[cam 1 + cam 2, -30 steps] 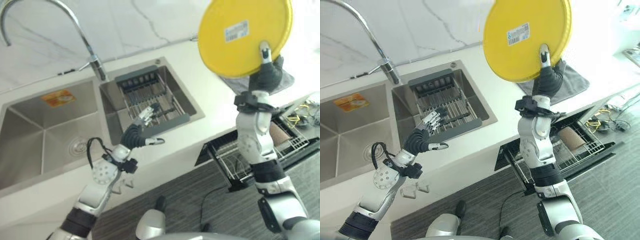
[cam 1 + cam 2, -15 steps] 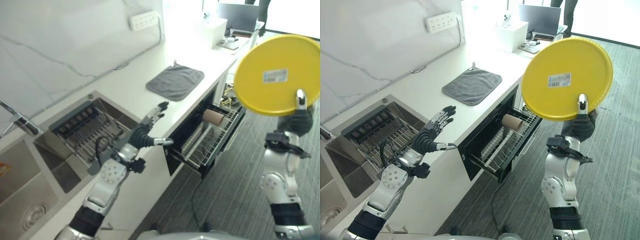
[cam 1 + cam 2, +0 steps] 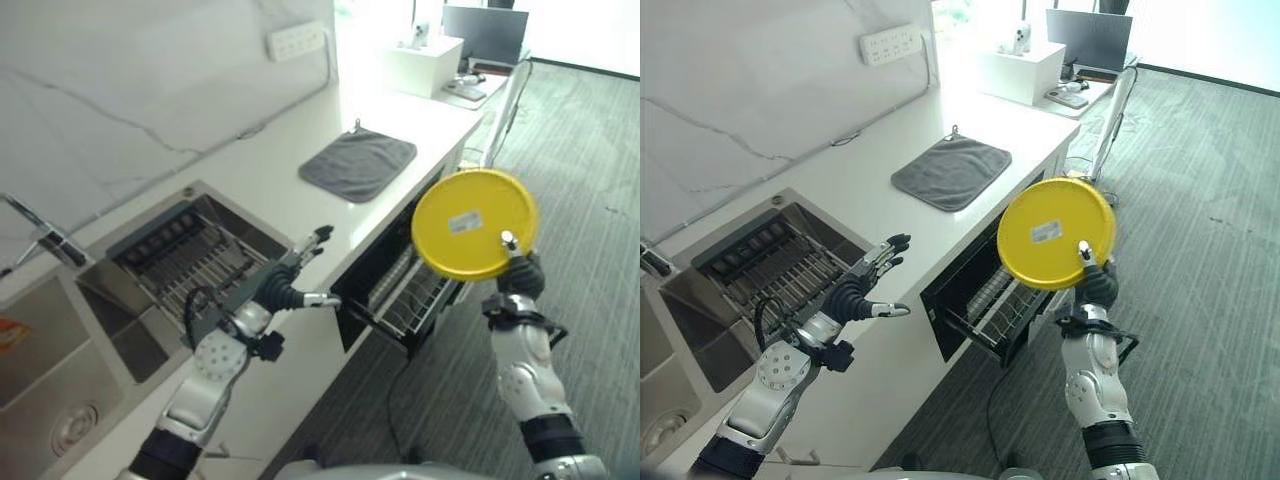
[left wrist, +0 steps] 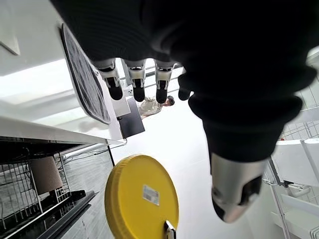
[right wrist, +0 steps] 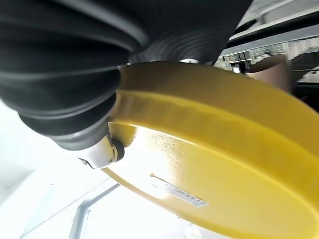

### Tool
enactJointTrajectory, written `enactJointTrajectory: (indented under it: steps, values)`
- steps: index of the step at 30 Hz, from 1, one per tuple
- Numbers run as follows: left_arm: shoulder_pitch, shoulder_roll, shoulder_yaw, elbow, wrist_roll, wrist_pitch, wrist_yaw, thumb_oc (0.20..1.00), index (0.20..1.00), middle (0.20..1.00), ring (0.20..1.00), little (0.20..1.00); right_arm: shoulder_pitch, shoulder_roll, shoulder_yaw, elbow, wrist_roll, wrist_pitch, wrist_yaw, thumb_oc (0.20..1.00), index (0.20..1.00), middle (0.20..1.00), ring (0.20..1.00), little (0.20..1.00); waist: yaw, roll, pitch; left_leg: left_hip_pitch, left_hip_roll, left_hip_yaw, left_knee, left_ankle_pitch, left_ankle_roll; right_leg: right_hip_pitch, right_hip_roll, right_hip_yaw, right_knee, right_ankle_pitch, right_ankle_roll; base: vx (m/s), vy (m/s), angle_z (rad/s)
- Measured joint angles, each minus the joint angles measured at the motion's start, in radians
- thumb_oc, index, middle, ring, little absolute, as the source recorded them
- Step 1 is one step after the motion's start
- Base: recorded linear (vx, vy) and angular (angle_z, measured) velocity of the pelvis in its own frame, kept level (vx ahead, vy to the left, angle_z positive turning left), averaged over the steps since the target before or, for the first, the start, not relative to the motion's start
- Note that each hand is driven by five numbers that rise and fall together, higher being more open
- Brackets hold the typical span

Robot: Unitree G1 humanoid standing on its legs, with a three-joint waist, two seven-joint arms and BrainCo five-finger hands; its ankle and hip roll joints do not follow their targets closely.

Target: Place the dishes in the dishwasher.

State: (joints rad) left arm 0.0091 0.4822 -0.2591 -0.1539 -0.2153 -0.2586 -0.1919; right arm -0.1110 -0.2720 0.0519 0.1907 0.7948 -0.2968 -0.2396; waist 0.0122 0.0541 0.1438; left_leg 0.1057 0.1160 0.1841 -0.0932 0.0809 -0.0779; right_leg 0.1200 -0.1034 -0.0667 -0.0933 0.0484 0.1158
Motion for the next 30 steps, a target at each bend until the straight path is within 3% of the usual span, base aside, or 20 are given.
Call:
enactJointTrajectory:
  steps: [6, 11, 13, 15, 16, 20, 23, 24, 28, 30]
  values:
    - [-0.010, 0.040, -0.017, 0.000, -0.001, 0.001, -0.019, 1.000, 1.000, 1.000, 1.000, 1.000, -0.076, -0.007, -0.029, 0.188, 0.025, -0.006, -0.107, 0.200, 0.200, 0.200, 0.200, 0.200, 0.053, 0.000, -0.006, 0.001, -0.015, -0.043, 0.004, -0.002, 0.006, 0.028, -0.011, -0.050, 0.005, -0.003, 0.005, 0.07, 0.023, 0.23]
    - [-0.010, 0.053, -0.017, 0.002, -0.001, 0.001, -0.034, 1.000, 1.000, 1.000, 1.000, 1.000, -0.097, -0.055, -0.022, 0.278, -0.120, 0.000, -0.129, 0.200, 0.200, 0.200, 0.200, 0.200, 0.064, 0.000, -0.005, -0.001, -0.016, -0.053, 0.000, -0.001, 0.006, 0.031, -0.012, -0.057, 0.005, -0.004, 0.005, 0.04, 0.017, 0.05]
    - [-0.010, 0.063, -0.017, 0.002, -0.002, 0.001, -0.040, 1.000, 1.000, 1.000, 1.000, 1.000, -0.098, -0.131, -0.017, 0.284, -0.308, 0.004, -0.145, 0.200, 0.200, 0.200, 0.200, 0.200, 0.070, -0.002, -0.005, -0.001, -0.014, -0.054, 0.000, 0.000, 0.005, 0.032, -0.011, -0.058, 0.005, -0.004, 0.005, 0.00, 0.000, 0.00]
    - [-0.010, 0.072, -0.016, 0.002, -0.003, -0.001, -0.042, 1.000, 1.000, 1.000, 1.000, 1.000, -0.098, -0.151, -0.007, 0.284, -0.383, 0.006, -0.167, 0.200, 0.200, 0.200, 0.200, 0.200, 0.069, -0.004, -0.004, -0.001, -0.013, -0.054, 0.000, 0.000, 0.005, 0.031, -0.010, -0.057, 0.005, -0.005, 0.005, 0.00, 0.000, 0.00]
    - [-0.010, 0.094, -0.014, 0.002, -0.004, -0.001, -0.046, 1.000, 1.000, 1.000, 1.000, 1.000, -0.098, -0.235, 0.039, 0.283, -0.612, 0.007, -0.190, 0.200, 0.200, 0.200, 0.200, 0.200, 0.070, -0.010, -0.004, -0.002, -0.012, -0.055, 0.000, 0.001, 0.004, 0.031, -0.010, -0.059, 0.000, -0.005, 0.005, 0.00, -0.044, 0.01]
    - [0.026, 0.158, 0.017, 0.000, -0.020, -0.018, -0.061, 1.000, 1.000, 1.000, 1.000, 1.000, -0.098, -0.419, 0.145, 0.284, -0.988, -0.001, -0.252, 0.200, 0.200, 0.200, 0.200, 0.200, 0.072, -0.042, -0.002, -0.003, -0.011, -0.059, 0.001, 0.001, 0.004, 0.032, -0.009, -0.063, 0.000, -0.006, 0.005, -0.01, -0.064, 0.03]
    - [0.038, 0.187, 0.027, 0.000, -0.048, -0.023, -0.070, 1.000, 1.000, 1.000, 1.000, 1.000, -0.098, -0.449, 0.146, 0.284, -1.128, -0.016, -0.279, 0.200, 0.200, 0.200, 0.200, 0.200, 0.075, -0.051, -0.002, -0.005, -0.012, -0.061, 0.000, 0.001, 0.004, 0.032, -0.009, -0.065, 0.000, -0.008, 0.005, -0.02, -0.040, 0.03]
    - [0.038, 0.210, 0.027, 0.000, -0.050, -0.029, -0.075, 1.000, 1.000, 1.000, 1.000, 1.000, -0.098, -0.502, 0.193, 0.269, -1.218, -0.021, -0.280, 0.200, 0.200, 0.200, 0.200, 0.200, 0.076, -0.052, -0.002, -0.006, -0.013, -0.063, 0.000, 0.001, 0.004, 0.033, -0.009, -0.068, 0.000, -0.008, 0.006, 0.00, -0.041, 0.05]
    - [0.038, 0.236, 0.024, -0.001, -0.088, -0.048, -0.077, 1.000, 1.000, 1.000, 1.000, 1.000, -0.099, -0.611, 0.324, 0.203, -1.342, -0.026, -0.249, 0.200, 0.200, 0.200, 0.200, 0.200, 0.077, -0.056, 0.000, -0.009, -0.011, -0.068, 0.000, 0.002, 0.003, 0.033, -0.009, -0.076, 0.000, -0.012, 0.008, 0.01, -0.038, 0.05]
    - [0.038, 0.247, 0.022, -0.001, -0.092, -0.049, -0.077, 1.000, 1.000, 1.000, 1.000, 1.000, -0.099, -0.621, 0.344, 0.190, -1.371, -0.029, -0.231, 0.200, 0.200, 0.200, 0.200, 0.200, 0.077, -0.059, 0.002, -0.012, -0.012, -0.069, 0.001, 0.002, 0.003, 0.032, -0.009, -0.078, 0.000, -0.012, 0.009, 0.00, -0.029, 0.05]
